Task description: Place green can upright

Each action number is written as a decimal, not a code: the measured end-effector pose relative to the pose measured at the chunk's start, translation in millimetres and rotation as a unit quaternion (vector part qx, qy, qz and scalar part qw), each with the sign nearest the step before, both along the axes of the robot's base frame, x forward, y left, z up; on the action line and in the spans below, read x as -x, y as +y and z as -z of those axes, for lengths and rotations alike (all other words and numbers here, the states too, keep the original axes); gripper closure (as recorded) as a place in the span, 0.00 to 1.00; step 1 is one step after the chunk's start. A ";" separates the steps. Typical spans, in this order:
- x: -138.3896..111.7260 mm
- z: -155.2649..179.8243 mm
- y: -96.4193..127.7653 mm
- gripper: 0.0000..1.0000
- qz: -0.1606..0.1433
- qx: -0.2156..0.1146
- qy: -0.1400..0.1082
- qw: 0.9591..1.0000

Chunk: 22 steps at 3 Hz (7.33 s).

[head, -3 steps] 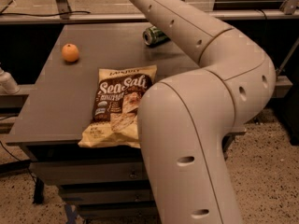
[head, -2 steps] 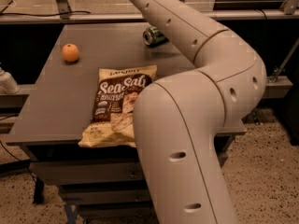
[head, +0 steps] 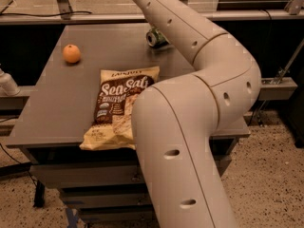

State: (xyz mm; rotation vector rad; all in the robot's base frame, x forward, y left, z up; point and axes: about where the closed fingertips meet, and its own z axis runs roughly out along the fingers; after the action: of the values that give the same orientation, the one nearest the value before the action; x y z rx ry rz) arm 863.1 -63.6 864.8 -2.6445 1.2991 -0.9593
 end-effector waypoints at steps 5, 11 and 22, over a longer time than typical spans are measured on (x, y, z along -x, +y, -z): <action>77.6 -9.2 -22.6 1.00 0.092 -0.246 0.137 0.955; 110.6 -94.7 -145.4 1.00 0.279 -0.718 0.139 0.622; 150.3 -17.1 -82.8 0.14 0.270 -0.758 0.208 0.555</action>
Offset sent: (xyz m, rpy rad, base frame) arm -0.0093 -0.0056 0.0152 0.1139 0.1214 -0.0564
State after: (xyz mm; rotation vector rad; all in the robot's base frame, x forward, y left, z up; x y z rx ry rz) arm 712.8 -146.4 881.9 -0.9934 1.7079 0.7717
